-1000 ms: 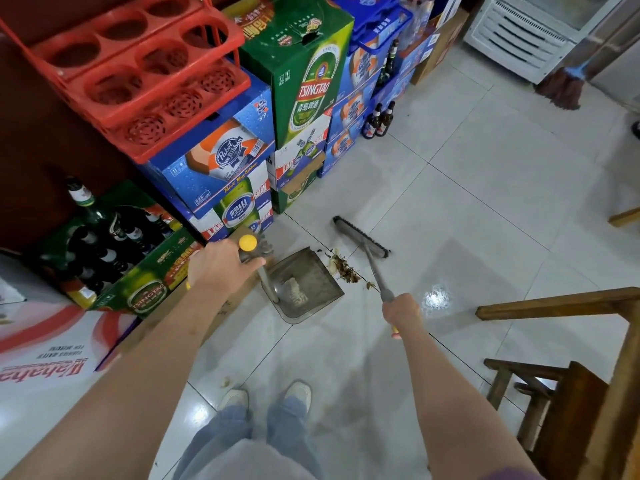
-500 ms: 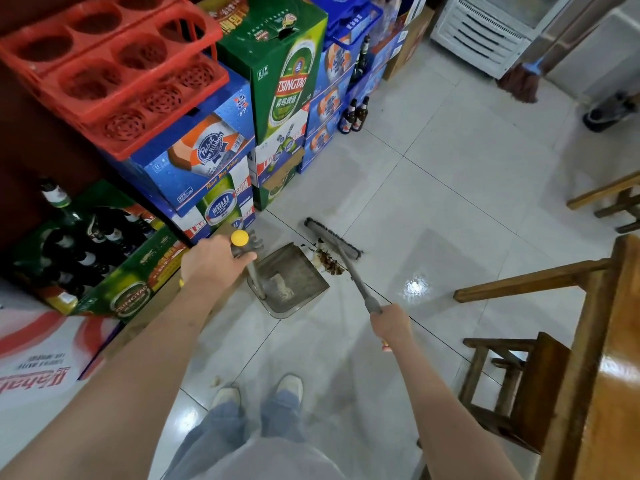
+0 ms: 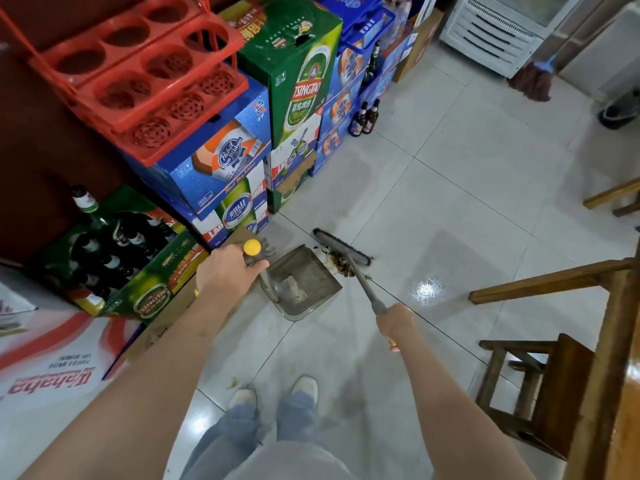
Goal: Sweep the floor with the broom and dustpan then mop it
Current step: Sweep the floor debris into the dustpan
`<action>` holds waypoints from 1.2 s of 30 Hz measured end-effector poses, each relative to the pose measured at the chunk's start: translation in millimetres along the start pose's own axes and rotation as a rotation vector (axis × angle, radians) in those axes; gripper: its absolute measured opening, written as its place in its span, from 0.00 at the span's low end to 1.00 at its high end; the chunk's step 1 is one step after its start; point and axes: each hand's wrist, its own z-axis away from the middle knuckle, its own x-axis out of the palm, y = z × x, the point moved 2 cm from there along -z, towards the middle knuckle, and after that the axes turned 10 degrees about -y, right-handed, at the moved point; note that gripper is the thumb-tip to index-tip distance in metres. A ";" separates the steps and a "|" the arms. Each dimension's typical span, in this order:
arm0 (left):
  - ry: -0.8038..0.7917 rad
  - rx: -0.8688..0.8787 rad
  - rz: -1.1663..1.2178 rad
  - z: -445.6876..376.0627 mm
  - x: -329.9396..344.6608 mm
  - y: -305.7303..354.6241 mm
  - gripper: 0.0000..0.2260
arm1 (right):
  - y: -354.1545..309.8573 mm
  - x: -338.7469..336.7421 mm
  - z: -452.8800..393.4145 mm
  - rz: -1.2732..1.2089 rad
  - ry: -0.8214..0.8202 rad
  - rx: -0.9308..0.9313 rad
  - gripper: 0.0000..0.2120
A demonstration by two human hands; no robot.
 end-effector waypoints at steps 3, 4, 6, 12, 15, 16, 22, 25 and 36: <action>-0.013 -0.008 0.018 5.8 -2.8 -13.4 0.17 | 5.3 13.5 5.6 0.005 0.010 -0.008 0.06; -0.020 0.000 0.020 7.0 -3.7 -18.7 0.17 | 6.4 18.6 8.3 0.010 0.011 -0.010 0.06; -0.032 0.026 0.014 10.1 -6.2 -30.2 0.17 | 9.4 30.5 14.6 0.012 0.007 -0.005 0.06; -0.053 0.086 -0.070 27.2 -12.5 -58.4 0.18 | 15.5 65.3 33.8 0.029 0.010 0.014 0.09; -0.052 0.063 -0.054 31.8 -11.4 -75.5 0.21 | 20.2 84.1 45.1 0.020 0.024 0.027 0.06; -0.048 0.065 -0.047 33.1 -10.7 -79.9 0.21 | 22.3 90.6 49.5 0.016 0.025 0.029 0.06; -0.033 0.069 -0.034 37.3 -7.8 -86.8 0.22 | 33.7 101.9 62.8 -0.024 0.027 0.051 0.12; -0.028 0.070 -0.020 34.6 -10.1 -82.5 0.20 | 33.8 94.1 63.4 -0.061 0.034 0.047 0.15; -0.054 -0.007 -0.036 17.1 -14.4 -64.5 0.20 | -5.8 52.9 37.6 -0.079 0.088 0.022 0.10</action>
